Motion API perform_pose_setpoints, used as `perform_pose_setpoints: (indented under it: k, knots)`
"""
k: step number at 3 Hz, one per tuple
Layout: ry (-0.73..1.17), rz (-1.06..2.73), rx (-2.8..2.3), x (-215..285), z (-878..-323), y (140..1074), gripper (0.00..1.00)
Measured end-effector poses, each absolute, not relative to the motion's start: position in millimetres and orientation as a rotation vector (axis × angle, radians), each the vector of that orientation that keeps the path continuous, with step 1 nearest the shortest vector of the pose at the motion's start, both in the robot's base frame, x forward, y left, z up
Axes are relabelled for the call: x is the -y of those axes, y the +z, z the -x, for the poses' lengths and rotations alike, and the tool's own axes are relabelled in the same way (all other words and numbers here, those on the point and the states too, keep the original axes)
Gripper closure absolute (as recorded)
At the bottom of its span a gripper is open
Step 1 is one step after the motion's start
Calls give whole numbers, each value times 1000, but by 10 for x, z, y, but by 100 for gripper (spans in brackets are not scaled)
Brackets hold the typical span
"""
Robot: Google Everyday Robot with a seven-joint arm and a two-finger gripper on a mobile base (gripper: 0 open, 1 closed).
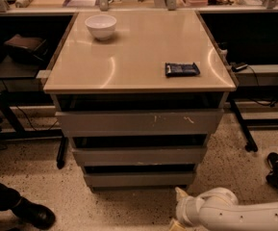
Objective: Open bottom drawer
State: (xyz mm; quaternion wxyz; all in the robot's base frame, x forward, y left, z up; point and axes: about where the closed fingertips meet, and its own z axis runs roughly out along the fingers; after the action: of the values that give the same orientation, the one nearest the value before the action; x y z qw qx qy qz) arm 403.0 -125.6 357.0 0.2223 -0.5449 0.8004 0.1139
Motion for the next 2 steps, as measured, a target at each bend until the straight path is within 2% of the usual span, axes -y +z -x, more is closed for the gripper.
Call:
perform_pose_setpoints:
  k: [2]
  knots:
    - [305, 1498, -2181, 1261, -4054, 3591, 0]
